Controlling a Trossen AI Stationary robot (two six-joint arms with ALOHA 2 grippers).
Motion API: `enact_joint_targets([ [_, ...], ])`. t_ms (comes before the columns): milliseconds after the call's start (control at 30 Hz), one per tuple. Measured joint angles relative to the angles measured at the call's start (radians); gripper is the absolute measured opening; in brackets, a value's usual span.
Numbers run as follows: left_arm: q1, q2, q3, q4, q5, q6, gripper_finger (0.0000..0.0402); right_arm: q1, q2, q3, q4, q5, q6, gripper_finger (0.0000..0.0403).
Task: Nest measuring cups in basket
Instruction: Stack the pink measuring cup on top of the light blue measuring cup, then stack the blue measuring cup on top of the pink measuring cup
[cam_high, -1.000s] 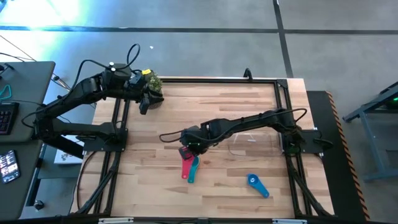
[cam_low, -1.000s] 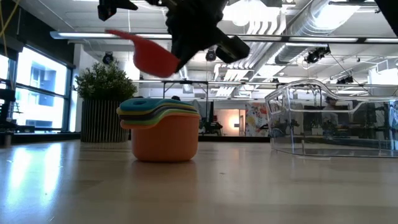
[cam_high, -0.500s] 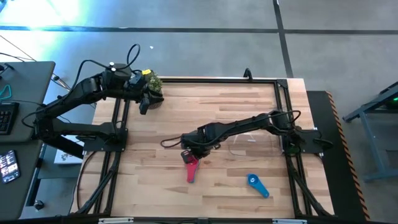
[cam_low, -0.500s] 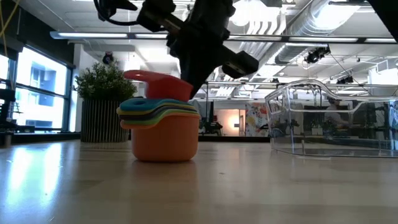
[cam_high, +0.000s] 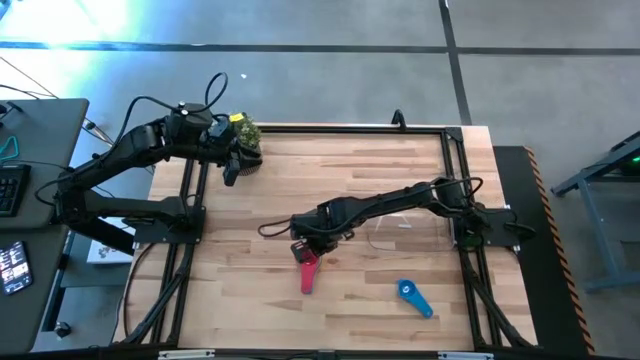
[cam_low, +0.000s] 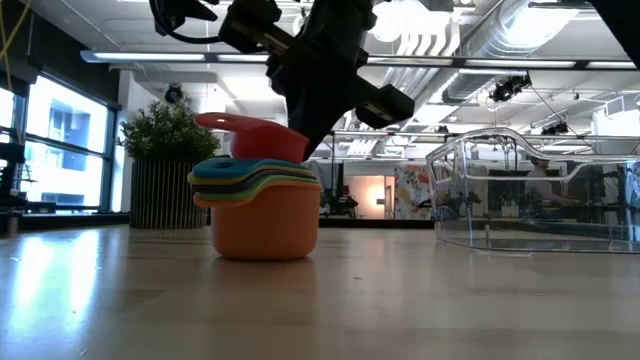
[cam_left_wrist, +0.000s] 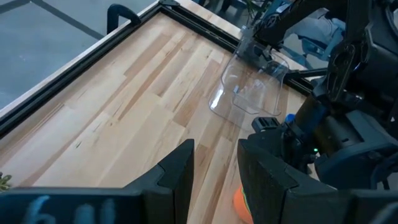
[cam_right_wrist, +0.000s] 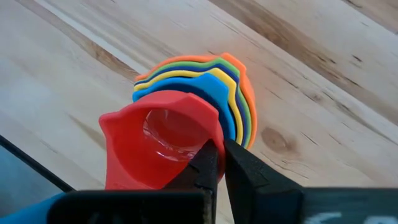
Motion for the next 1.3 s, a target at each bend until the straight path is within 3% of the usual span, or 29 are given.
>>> enact_joint_targets([
  [867, 0.000, 0.000, 0.000, 0.000, -0.001, -0.008, 0.0113, -0.005, -0.001, 0.042, 0.006, -0.021, -0.013, 0.0074],
  [1067, 0.000, 0.000, 0.000, -0.001, 0.023, -0.035, 0.0113, 0.030, -0.003, 0.188, -0.072, 0.087, -0.038, 0.0074],
  [1300, -0.009, 0.000, 0.000, -0.001, 0.048, -0.061, 0.0113, 0.090, -0.003, 0.323, -0.330, 0.233, -0.045, 0.0074],
])
